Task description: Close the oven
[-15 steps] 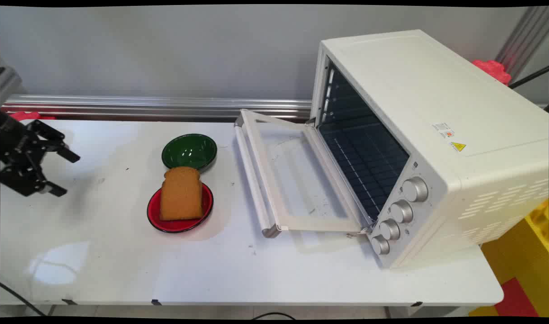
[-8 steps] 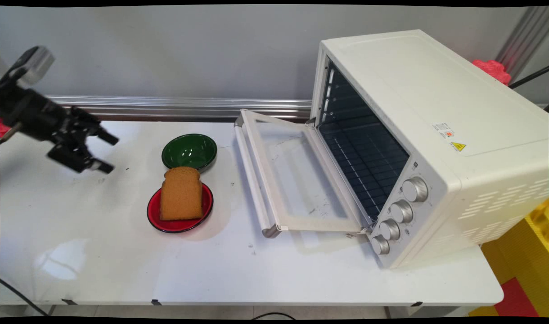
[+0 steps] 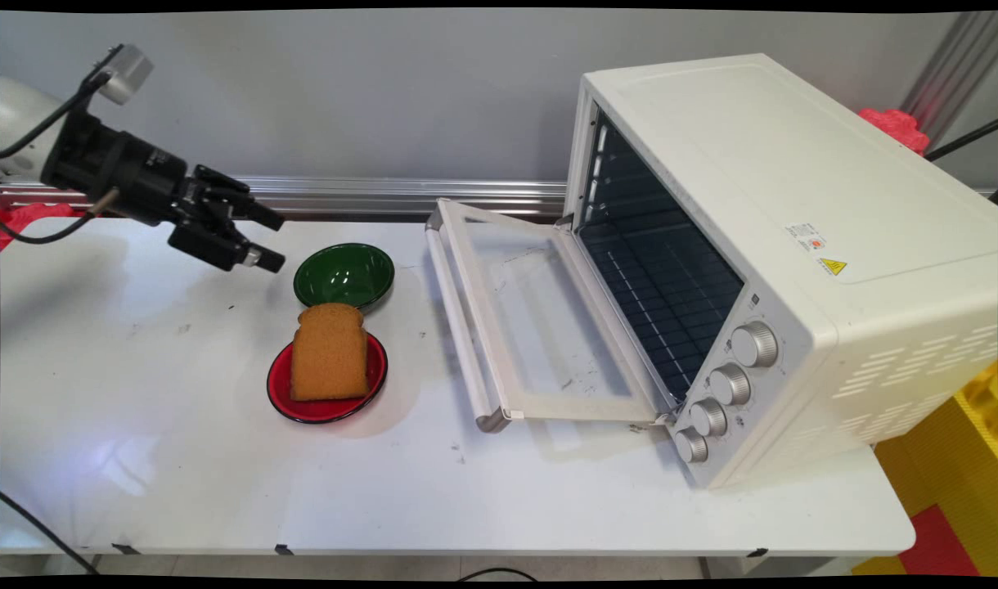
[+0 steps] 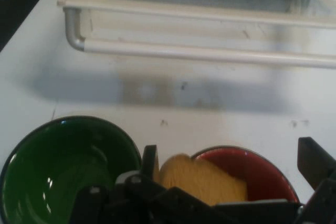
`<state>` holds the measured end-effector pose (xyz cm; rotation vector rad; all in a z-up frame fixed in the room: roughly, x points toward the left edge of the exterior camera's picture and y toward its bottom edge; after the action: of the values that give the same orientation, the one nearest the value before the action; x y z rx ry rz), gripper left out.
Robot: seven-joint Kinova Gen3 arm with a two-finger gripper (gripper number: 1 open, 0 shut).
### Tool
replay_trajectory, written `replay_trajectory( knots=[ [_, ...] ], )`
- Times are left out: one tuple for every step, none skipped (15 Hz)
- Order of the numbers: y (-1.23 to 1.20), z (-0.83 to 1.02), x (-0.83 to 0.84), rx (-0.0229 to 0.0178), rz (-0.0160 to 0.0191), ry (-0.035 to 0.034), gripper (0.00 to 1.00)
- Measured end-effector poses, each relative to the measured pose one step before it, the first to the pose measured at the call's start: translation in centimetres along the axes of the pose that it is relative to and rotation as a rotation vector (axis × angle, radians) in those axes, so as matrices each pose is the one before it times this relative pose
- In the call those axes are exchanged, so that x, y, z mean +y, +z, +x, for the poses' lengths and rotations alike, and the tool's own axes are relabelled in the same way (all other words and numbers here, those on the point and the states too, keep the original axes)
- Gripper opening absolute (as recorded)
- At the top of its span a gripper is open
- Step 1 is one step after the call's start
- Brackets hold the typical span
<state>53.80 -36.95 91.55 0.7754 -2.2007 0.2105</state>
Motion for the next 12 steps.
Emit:
replay_trajectory(
  knots=[
    [0.271,0.118,-0.056,0.00615,-0.00447,0.00472,1.00],
    [0.264,0.083,-0.060,0.00519,-0.00525,0.00579,1.00],
    [0.237,0.050,-0.054,0.00267,-0.00594,0.00684,1.00],
    [0.160,0.041,-0.024,0.00216,-0.00469,0.00620,1.00],
    [0.209,0.069,-0.043,0.00252,-0.00638,0.00629,1.00],
    [0.181,0.069,-0.023,0.00301,-0.00631,0.00479,0.00],
    [0.148,0.045,-0.009,0.00202,-0.00570,0.00308,0.00],
    [0.192,0.050,-0.032,0.00101,-0.00625,0.00365,0.00],
    [0.174,0.017,-0.030,-0.00037,-0.00498,0.00377,0.00],
    [0.133,-0.007,-0.040,-0.00048,-0.00323,0.00280,0.00],
    [0.105,-0.010,-0.034,-0.00060,-0.00261,0.00234,0.00],
    [0.097,-0.014,-0.034,-0.00131,-0.00242,0.00286,0.00]
  ],
)
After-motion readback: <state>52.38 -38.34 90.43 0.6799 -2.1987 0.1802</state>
